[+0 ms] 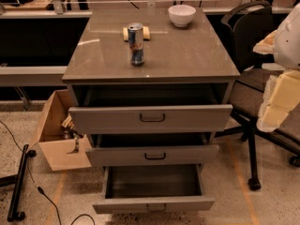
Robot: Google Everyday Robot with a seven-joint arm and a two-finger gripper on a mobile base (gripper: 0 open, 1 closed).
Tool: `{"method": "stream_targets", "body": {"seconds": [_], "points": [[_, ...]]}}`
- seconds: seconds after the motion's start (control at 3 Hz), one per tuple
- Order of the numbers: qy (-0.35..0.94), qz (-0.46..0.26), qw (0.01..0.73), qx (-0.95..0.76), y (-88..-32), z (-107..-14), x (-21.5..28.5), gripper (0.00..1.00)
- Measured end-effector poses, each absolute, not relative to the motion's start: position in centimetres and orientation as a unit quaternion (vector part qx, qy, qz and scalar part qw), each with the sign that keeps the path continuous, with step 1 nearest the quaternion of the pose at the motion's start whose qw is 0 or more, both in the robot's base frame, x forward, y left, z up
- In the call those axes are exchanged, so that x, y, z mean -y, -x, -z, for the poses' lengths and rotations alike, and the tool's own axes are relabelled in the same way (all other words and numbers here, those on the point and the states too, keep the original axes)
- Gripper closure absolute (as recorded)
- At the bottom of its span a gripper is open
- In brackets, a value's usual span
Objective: Open middle drawer
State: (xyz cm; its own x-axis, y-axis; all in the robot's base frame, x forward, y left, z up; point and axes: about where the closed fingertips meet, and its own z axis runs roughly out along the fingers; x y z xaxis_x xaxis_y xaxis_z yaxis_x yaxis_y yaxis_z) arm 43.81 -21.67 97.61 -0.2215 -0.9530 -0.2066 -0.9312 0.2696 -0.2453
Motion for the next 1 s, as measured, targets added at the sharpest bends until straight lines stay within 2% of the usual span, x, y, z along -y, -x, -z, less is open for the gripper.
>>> {"method": "stream_targets", "body": {"seconds": [0.67,1.0], "points": [[0.613,0.03,0.172,-0.771,-44.1,-95.3,20.9,0.0],[0.646,0.001,0.192,-0.739,-43.0,-89.0,19.3,0.0]]}}
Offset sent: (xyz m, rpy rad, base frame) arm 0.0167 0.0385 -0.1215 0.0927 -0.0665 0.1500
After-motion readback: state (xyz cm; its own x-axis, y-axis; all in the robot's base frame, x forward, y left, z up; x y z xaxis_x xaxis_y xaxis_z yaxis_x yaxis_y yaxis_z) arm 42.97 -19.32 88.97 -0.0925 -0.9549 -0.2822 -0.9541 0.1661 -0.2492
